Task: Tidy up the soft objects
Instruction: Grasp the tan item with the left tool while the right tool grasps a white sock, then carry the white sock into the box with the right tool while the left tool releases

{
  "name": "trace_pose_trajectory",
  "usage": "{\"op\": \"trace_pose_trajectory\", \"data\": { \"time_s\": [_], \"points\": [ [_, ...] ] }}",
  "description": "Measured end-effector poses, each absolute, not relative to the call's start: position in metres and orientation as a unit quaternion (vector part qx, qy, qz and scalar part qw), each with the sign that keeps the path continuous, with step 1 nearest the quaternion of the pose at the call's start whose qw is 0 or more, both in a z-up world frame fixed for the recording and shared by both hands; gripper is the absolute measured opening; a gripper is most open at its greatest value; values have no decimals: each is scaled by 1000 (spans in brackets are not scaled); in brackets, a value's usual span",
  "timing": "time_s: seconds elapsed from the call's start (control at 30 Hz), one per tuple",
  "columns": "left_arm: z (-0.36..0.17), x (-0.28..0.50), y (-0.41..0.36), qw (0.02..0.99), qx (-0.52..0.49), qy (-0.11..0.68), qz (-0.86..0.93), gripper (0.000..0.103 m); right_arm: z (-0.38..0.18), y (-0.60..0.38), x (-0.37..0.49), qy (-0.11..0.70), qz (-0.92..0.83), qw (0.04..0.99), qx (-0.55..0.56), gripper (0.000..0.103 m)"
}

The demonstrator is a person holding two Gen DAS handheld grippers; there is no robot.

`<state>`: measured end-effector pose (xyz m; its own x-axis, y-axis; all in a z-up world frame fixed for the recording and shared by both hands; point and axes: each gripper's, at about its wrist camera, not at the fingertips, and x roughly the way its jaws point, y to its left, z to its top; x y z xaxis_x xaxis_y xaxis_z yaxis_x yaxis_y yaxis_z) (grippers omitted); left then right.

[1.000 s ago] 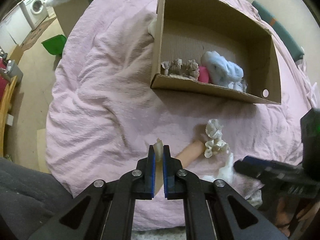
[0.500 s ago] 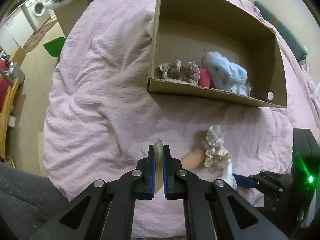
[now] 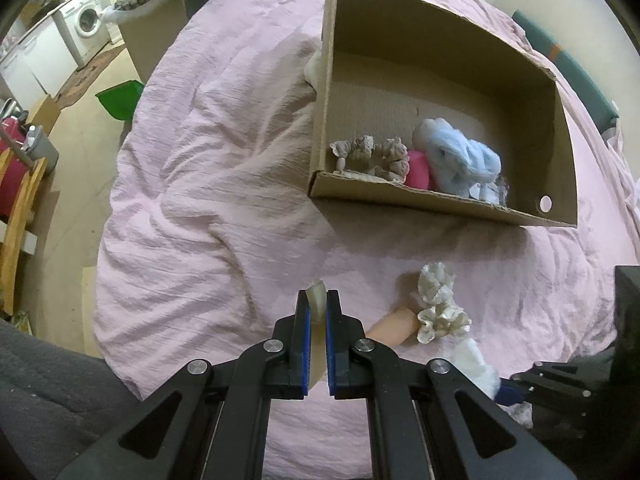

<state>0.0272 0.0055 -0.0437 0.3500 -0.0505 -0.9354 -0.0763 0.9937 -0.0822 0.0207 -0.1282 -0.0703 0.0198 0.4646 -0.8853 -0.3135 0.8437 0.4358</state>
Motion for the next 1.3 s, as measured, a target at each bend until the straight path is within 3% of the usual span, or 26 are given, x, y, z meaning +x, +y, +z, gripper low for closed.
{"op": "trace_pose_trajectory", "data": {
  "time_s": [0.37, 0.73, 1.0, 1.3],
  "points": [
    [-18, 21, 21, 848, -71, 524, 31, 6, -17, -151, 19, 555, 298, 767, 124, 25],
    [55, 40, 26, 879, -104, 464, -27, 6, 63, -222, 31, 411, 258, 850, 204, 25],
    [64, 73, 8, 888, -92, 444, -76, 6, 63, -252, 78, 427, 216, 854, 202, 25],
    [30, 106, -13, 882, -66, 459, -82, 6, 22, -262, 106, 461, 158, 851, 197, 25]
  ]
}}
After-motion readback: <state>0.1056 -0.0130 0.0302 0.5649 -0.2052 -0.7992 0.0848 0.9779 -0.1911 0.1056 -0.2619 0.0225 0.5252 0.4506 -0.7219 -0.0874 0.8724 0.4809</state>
